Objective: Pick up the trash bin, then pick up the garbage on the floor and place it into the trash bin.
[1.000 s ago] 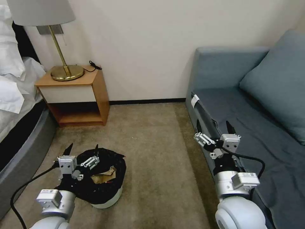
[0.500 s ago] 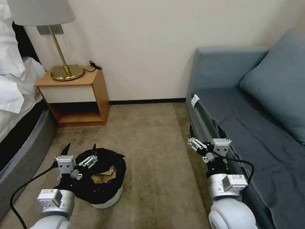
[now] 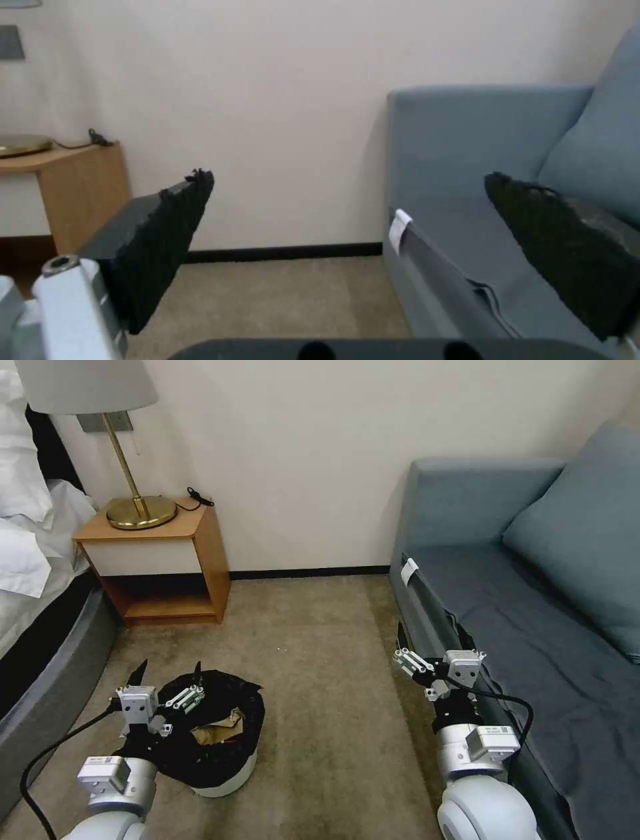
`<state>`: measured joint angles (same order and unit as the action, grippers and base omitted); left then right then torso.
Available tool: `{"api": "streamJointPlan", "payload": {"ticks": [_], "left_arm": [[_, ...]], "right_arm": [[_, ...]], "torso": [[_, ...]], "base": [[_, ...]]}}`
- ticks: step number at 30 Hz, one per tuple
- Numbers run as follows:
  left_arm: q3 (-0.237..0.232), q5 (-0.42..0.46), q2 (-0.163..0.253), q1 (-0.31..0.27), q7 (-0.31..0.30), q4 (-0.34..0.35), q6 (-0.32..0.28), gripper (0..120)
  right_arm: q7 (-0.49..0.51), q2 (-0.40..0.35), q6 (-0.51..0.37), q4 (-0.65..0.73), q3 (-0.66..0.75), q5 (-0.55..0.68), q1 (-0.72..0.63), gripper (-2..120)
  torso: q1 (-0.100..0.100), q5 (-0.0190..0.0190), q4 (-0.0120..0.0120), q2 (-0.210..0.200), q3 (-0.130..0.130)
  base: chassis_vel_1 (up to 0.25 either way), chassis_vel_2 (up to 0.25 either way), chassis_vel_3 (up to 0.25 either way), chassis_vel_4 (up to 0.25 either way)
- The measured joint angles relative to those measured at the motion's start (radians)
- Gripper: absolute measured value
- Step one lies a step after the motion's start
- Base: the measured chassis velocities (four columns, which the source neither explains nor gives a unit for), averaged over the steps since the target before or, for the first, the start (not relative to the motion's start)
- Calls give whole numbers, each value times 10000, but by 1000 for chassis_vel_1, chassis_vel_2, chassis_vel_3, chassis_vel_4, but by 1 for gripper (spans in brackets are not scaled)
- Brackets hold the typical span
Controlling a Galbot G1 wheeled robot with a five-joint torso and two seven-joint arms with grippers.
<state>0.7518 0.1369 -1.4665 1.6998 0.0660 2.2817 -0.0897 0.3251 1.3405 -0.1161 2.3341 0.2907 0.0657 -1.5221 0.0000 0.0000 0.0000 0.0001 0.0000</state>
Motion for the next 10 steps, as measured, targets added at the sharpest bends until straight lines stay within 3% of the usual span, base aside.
{"api": "streamJointPlan", "payload": {"ticks": [10], "left_arm": [[0, 4, 0, 0, 2, 0, -2, 100]], "right_arm": [[2, -3, 0, 0, 1, 5, 4, 100]], "torso": [[0, 0, 0, -1, 0]], "base": [[0, 0, 0, 0]]}}
